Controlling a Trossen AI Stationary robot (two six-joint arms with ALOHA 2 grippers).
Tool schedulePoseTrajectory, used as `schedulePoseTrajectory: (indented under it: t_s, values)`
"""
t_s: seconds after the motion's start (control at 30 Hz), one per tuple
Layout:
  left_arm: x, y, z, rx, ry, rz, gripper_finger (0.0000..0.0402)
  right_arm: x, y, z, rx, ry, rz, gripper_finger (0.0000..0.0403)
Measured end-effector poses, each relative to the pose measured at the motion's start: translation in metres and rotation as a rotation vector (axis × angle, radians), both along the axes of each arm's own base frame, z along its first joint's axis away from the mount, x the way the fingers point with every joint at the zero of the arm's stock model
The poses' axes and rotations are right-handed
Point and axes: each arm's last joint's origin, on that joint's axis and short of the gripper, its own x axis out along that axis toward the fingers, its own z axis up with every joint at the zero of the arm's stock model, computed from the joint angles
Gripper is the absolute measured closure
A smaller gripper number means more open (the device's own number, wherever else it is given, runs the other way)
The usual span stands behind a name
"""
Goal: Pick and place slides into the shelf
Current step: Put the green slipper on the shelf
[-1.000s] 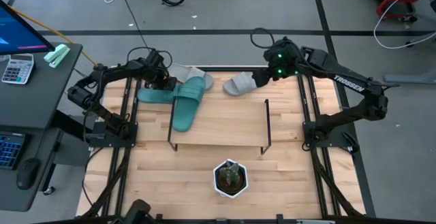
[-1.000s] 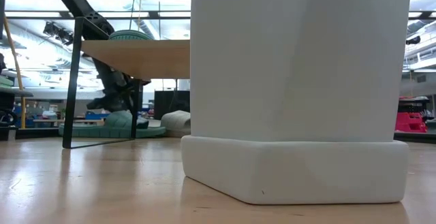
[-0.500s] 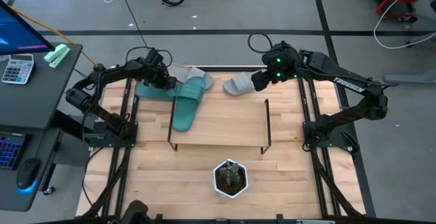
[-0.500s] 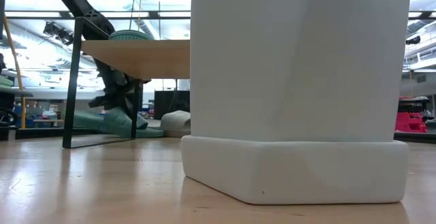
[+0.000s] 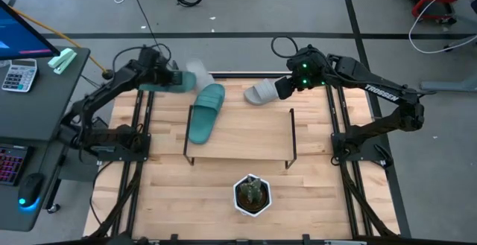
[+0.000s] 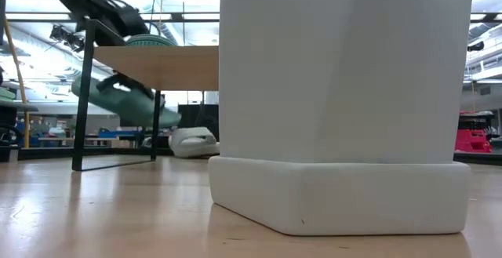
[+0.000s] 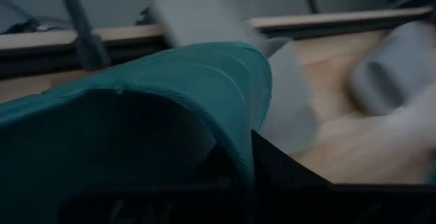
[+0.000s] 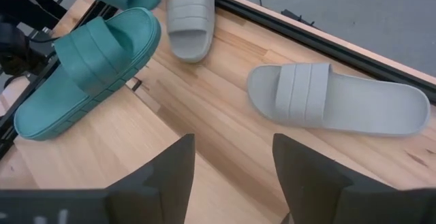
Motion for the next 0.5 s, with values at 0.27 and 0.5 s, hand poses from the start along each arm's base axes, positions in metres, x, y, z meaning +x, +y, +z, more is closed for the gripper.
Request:
schedulePoseTrajectory:
  t_s: [0.27,0.5]
  values:
    - [-0.008,-0.020,0.028,0.060,-0.140,-0.004,0.0390,0.000,0.000,0.000,0.000,0.000,0.001,0.0198]
    - [-0.012,-0.028,0.063,0.228,-0.386,0.030,0.0390,0.001,0.000,0.001,-0.015,-0.006,0.025,0.0198]
